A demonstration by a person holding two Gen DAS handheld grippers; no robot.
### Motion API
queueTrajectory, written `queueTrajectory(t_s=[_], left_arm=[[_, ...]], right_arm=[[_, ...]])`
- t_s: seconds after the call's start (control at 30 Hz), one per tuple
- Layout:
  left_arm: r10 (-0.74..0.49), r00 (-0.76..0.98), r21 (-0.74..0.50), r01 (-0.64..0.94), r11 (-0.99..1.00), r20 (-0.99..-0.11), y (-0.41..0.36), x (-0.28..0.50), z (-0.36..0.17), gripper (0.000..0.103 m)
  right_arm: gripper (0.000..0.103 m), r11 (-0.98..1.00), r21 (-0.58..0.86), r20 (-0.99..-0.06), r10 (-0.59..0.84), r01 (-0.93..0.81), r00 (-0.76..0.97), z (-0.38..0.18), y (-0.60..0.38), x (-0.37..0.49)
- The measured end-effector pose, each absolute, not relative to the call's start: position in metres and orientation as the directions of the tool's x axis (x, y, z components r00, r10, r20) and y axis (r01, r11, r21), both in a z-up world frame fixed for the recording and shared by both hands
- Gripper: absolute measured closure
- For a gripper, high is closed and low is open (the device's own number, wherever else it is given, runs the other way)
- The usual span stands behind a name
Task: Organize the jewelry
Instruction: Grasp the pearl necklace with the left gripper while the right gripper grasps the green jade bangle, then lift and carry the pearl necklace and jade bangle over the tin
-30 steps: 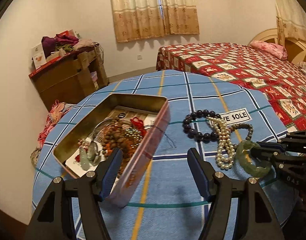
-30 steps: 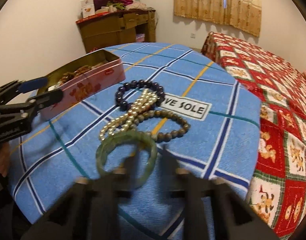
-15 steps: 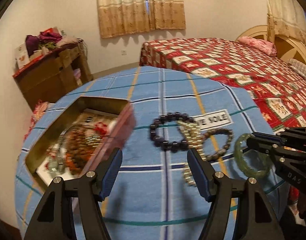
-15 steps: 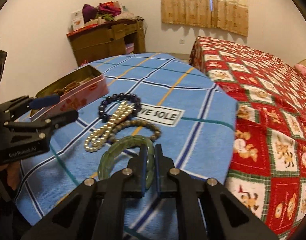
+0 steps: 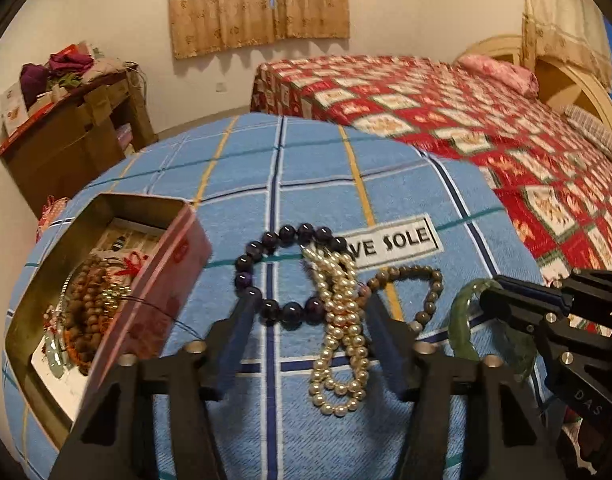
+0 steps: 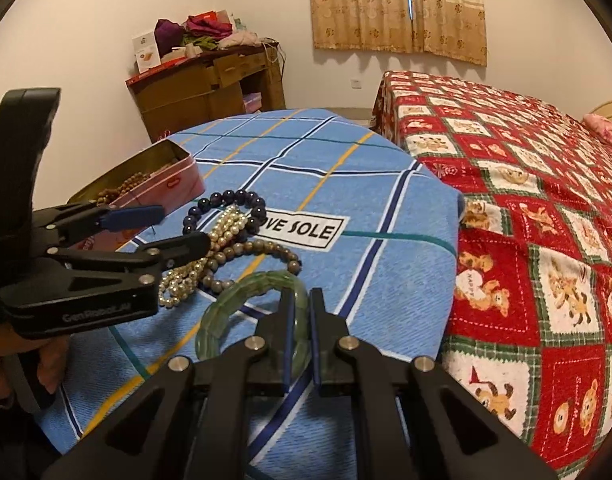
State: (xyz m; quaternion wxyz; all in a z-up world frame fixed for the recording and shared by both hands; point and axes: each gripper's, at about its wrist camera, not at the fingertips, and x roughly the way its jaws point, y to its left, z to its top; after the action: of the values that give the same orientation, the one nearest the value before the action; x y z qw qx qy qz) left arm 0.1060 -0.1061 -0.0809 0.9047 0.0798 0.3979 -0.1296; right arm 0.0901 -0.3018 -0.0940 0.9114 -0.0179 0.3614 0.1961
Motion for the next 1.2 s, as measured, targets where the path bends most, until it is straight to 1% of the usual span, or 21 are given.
queueTrajectory(t_s=[0.03,0.2,0.27,0.3,0.4,0.47,0.57,1.2], left_arm=[[-0.178,0.636,0.035,0.307,0.951,-0.751,-0.107,0.107,-0.083,0.061],[-0.202,0.613,0.009,0.323,0.947,-0.764,-0.108,0.112,-0.087,0.062],[-0.214,0.603,-0.004,0.331,0.944,-0.769,-0.108,0.113,-0.088,0.068],[-0.221,0.601,-0.008,0.336,0.942,-0.768,-0.107,0.112,-0.088,0.074],[-0.239,0.588,-0.012,0.363,0.932,-0.773,-0.11,0.111,-0.09,0.083],[-0.244,0.583,-0.014,0.37,0.929,-0.775,-0.111,0.111,-0.09,0.085],[-0.256,0.579,-0.024,0.377,0.926,-0.774,-0.11,0.11,-0.09,0.091],[-0.206,0.681,0.037,0.324,0.945,-0.703,-0.091,0.084,-0.072,0.092]], right_arm=[[0.094,0.922,0.111,-0.666,0.346,-0.371,0.661,-0.094,-0.301,0.09],[0.094,0.919,0.114,-0.66,0.355,-0.379,0.662,-0.093,-0.299,0.089],[0.094,0.917,0.111,-0.662,0.356,-0.384,0.66,-0.094,-0.297,0.088],[0.094,0.917,0.11,-0.663,0.356,-0.384,0.659,-0.095,-0.297,0.088],[0.094,0.917,0.111,-0.666,0.355,-0.383,0.656,-0.096,-0.297,0.088],[0.094,0.917,0.112,-0.666,0.356,-0.383,0.656,-0.096,-0.297,0.088],[0.094,0.917,0.113,-0.664,0.357,-0.383,0.657,-0.096,-0.297,0.088],[0.094,0.911,0.121,-0.645,0.374,-0.394,0.666,-0.093,-0.294,0.083]])
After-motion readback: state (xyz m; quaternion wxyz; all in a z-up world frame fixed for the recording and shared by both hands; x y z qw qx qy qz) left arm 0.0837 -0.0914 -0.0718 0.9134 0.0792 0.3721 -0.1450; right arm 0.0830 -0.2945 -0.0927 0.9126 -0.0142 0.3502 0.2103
